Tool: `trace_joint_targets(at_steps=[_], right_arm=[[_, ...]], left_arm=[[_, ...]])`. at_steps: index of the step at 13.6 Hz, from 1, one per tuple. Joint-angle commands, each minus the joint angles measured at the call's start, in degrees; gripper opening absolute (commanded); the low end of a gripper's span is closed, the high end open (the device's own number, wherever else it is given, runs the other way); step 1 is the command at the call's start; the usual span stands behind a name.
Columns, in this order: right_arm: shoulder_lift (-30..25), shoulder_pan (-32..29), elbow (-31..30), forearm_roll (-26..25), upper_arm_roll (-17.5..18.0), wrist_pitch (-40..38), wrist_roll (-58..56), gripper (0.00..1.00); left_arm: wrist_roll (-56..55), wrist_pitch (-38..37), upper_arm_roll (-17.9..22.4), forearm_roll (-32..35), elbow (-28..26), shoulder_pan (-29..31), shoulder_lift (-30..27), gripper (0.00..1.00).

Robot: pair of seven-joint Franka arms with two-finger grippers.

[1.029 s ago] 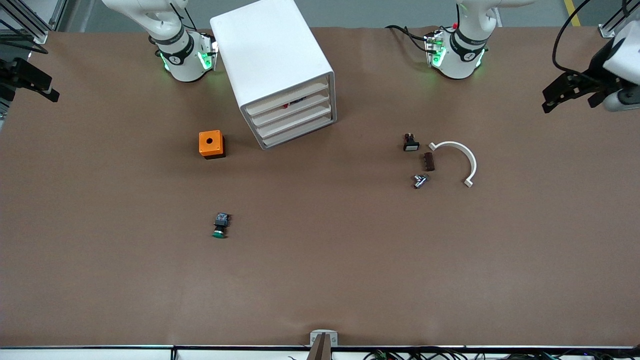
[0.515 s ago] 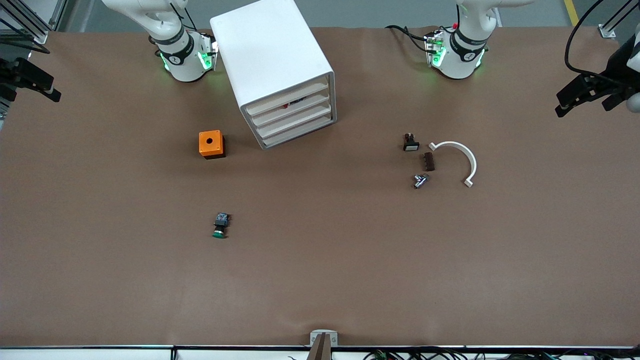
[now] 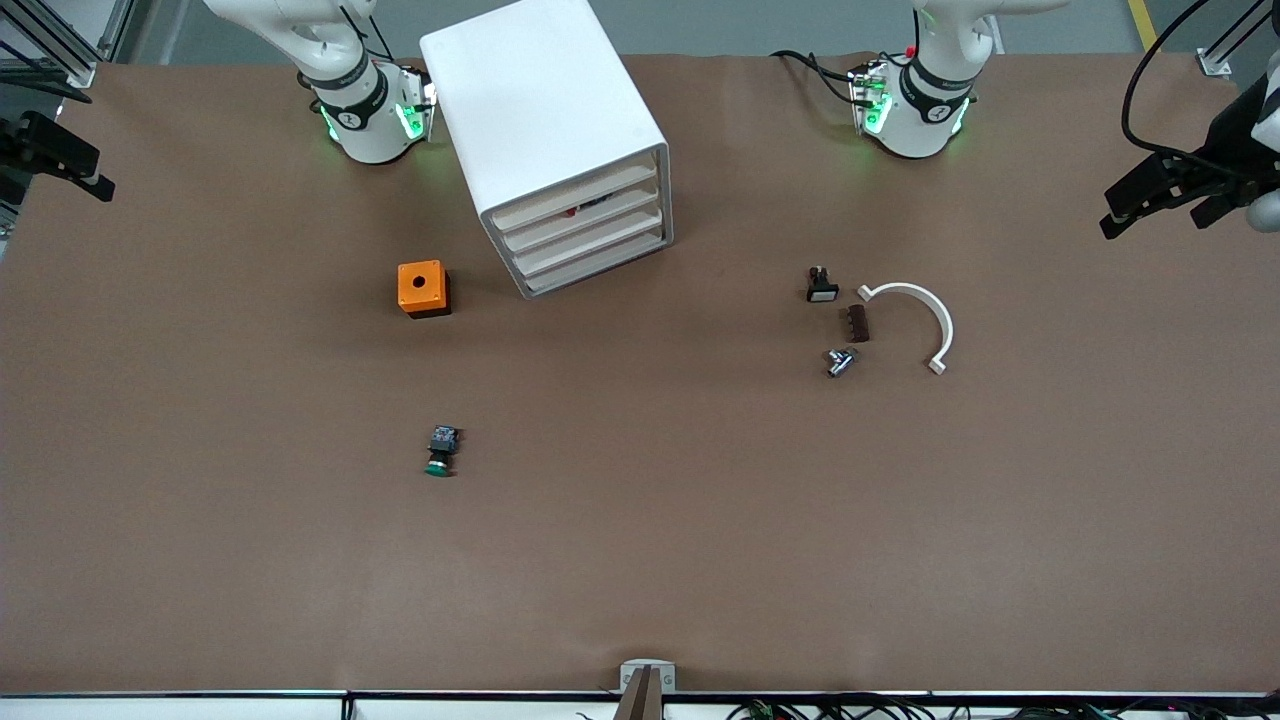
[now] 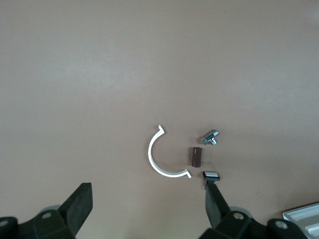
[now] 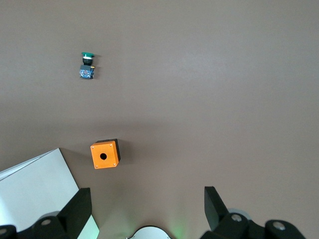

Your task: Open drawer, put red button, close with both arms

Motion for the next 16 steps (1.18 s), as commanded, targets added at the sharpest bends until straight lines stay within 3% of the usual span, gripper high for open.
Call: trace_joint_targets(at_steps=[1, 7, 16], right_arm=[[-1.45, -0.22, -1.27, 0.73, 0.89, 0.74, -0.81, 1.0], [-1.54, 0.57, -1.27, 0.29, 0.81, 0.91, -0.81, 1.0], [-1.54, 0.22, -1.27, -0.06, 0.45, 0.91, -0.81, 1.0]], left_arm=[[0.06, -0.85, -0.42, -1.01, 1.47, 0.52, 1.48, 1.0], [-0.21, -0.76, -0.33, -1.01, 6.3, 0.53, 6.22, 1.0], [-0.3, -0.32, -0.33, -1.01, 7.36, 0.26, 7.73, 1.0]])
